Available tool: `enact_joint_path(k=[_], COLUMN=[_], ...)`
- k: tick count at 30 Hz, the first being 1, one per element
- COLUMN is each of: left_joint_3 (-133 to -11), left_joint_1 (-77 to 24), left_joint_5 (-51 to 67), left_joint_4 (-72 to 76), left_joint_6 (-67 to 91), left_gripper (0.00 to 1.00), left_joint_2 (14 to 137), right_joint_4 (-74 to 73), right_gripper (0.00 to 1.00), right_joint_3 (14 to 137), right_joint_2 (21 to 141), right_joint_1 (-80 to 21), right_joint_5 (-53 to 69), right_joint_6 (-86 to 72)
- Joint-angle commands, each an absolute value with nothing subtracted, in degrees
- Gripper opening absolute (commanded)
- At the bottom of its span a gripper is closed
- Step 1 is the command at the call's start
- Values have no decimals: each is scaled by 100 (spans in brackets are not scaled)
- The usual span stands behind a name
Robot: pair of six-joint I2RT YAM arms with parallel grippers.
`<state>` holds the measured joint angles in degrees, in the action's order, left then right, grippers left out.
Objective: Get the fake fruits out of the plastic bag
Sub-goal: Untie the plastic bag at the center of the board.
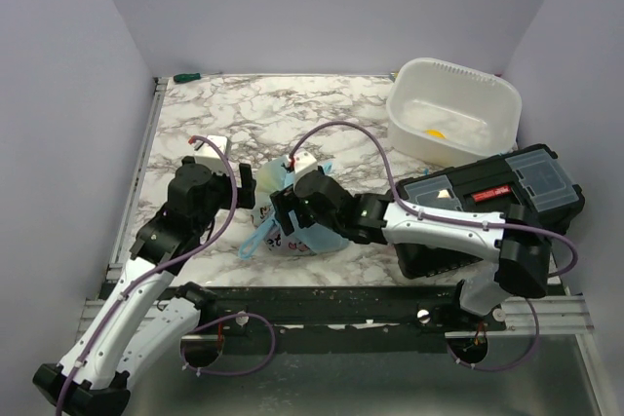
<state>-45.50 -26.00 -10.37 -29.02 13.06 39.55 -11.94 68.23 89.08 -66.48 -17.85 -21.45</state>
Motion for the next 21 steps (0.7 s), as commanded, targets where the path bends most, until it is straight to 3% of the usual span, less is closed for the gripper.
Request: enact_joint_path(k=[1, 4, 10, 13, 21], left_joint_3=[-4497, -4499, -4479, -4518, -4588], left_joint_1=[-2602, -2600, -2608, -2610, -2610], left_joint_5=[-996, -840, -97, 609, 1338], left_joint_4=[-2659, -2620, -2548, -2536, -2619], left_joint_6=[1214, 1213, 1124, 1090, 1020], left_gripper=[89, 89, 90, 90, 85], left_joint_2=[3830, 3853, 4115, 4297, 4721], right_joint_4=[-971, -1043, -798, -217, 446], right_gripper=[87, 83, 57, 34, 9], right_joint_3=[6840, 6914, 6529, 5995, 5383], right_joint_2=[9318, 9604, 9386, 8977, 8413], right_joint_1=[-6910, -6975, -6973, -6977, -6966], right_joint_5=[-2600, -3145, -3524, -3319, -3023], right_joint_6=[-1725, -1784, -2132, -2054, -1997])
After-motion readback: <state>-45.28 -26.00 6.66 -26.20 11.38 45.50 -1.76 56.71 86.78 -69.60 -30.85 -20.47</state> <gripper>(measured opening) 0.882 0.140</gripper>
